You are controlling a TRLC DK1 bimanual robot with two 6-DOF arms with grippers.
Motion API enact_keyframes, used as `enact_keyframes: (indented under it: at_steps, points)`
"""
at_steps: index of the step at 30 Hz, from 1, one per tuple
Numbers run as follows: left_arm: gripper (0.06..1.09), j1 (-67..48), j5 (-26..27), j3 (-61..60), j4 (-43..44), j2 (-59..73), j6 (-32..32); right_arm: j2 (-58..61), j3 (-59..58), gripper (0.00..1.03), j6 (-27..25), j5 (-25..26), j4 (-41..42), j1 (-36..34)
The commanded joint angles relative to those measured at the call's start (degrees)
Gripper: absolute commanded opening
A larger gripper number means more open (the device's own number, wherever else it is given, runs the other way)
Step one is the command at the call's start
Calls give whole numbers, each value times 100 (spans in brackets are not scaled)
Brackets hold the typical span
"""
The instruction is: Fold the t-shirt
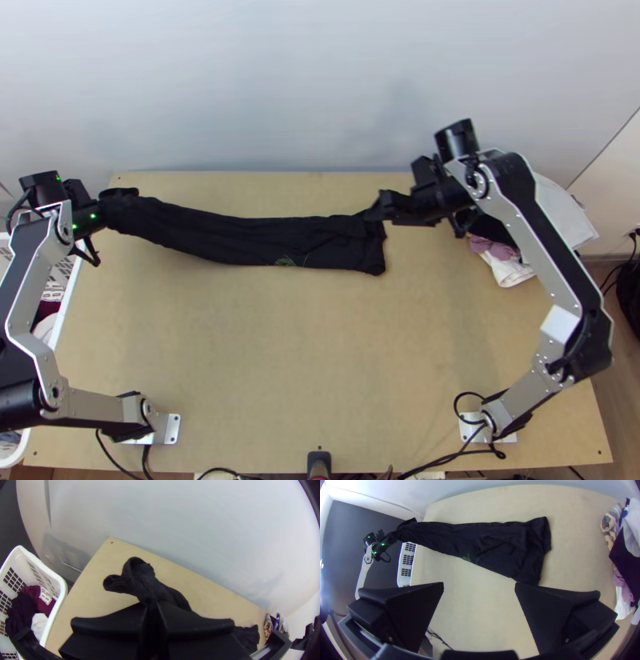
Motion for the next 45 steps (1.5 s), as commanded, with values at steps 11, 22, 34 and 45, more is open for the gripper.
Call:
enact_keyframes:
  at_steps: [11, 22, 34, 45]
  points:
    - [9, -3414, -188, 281, -16, -35, -763, -1003, -1701, 99, -66, 20, 186, -793]
    - [9, -5453, -196, 1353, 318, 1231, -1290, -889, -1991, 99, 206, 38, 326, -757]
    - [9, -5884, -451, 2689, 476, 3068, -1404, -924, -2246, 99, 215, 29, 326, -960]
    - [9, -5550, -574, 3269, 362, 3182, -1457, -915, -2299, 99, 215, 29, 326, -1004]
